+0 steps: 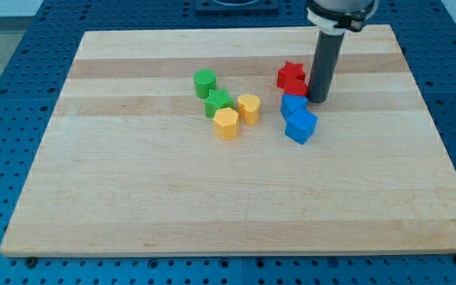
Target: Separate the blue cube from blue triangle
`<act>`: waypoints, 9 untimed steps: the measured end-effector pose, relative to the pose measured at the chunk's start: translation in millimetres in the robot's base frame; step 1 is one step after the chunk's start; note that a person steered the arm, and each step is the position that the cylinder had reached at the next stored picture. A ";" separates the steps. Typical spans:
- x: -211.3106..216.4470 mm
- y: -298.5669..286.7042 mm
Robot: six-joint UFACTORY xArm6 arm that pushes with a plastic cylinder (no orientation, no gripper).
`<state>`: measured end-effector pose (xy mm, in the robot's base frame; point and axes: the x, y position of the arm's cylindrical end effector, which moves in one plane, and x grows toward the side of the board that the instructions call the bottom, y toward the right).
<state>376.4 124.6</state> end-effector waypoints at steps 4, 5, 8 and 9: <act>29.0 -0.8; 45.3 -0.8; 66.7 2.0; 78.6 3.3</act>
<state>454.9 127.9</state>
